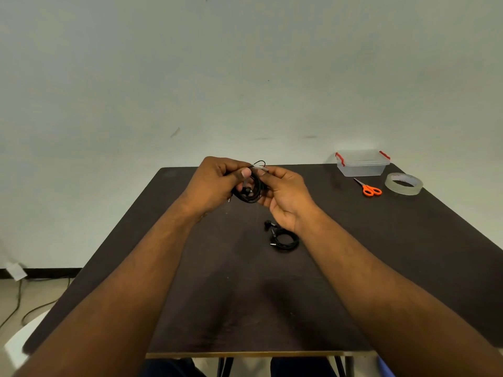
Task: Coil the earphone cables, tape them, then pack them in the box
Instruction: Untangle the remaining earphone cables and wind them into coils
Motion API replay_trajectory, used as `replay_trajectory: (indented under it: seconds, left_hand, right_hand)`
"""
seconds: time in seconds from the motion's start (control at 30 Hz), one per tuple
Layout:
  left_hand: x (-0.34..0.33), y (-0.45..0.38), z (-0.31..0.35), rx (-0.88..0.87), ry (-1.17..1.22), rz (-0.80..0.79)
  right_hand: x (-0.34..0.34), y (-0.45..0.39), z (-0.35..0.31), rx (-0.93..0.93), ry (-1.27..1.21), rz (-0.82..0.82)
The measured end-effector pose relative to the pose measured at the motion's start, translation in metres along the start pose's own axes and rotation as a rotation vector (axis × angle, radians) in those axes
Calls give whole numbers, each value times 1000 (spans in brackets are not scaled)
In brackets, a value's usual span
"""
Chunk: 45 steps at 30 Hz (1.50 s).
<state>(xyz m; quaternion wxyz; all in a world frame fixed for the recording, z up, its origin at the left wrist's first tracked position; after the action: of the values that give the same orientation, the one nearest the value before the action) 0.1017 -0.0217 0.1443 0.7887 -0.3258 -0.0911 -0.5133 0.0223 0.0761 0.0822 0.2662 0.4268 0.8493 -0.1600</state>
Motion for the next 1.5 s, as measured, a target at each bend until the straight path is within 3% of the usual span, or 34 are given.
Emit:
replay_trajectory:
  seconds: [0.2, 0.37, 0.5, 0.77, 1.0, 1.2, 1.5]
  left_hand:
    - [1, 2, 2, -49, 106, -105]
    - [17, 5, 11, -154, 65, 119]
    - [21, 9, 19, -231, -3, 270]
    - [19, 13, 28, -354, -197, 327]
    - [19, 13, 39, -429, -275, 313]
    - [17, 10, 37, -436, -351, 291]
    - [15, 8, 34, -353, -380, 291]
  right_hand:
    - [-17, 3, 9, -155, -156, -143]
    - [-25, 4, 0, -170, -88, -215]
    - [-21, 3, 1, -169, 30, -157]
    - [-15, 7, -3, -172, 49, -206]
    - [-19, 4, -10, -161, -75, -198]
    - [-14, 3, -6, -183, 15, -170]
    - [-15, 7, -14, -47, 390, -189]
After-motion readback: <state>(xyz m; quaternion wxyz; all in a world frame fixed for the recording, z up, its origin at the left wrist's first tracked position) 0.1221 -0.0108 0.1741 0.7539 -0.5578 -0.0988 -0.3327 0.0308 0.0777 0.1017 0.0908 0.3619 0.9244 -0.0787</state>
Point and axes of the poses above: each hand's wrist, its own y-axis away from the middle knuckle, its own x-axis out of the back of the hand, z = x × y, the point moved 10 cm from there along -y, towards the middle knuckle, and after that the axes turned 9 degrees about -y, right-handed, at the moved point
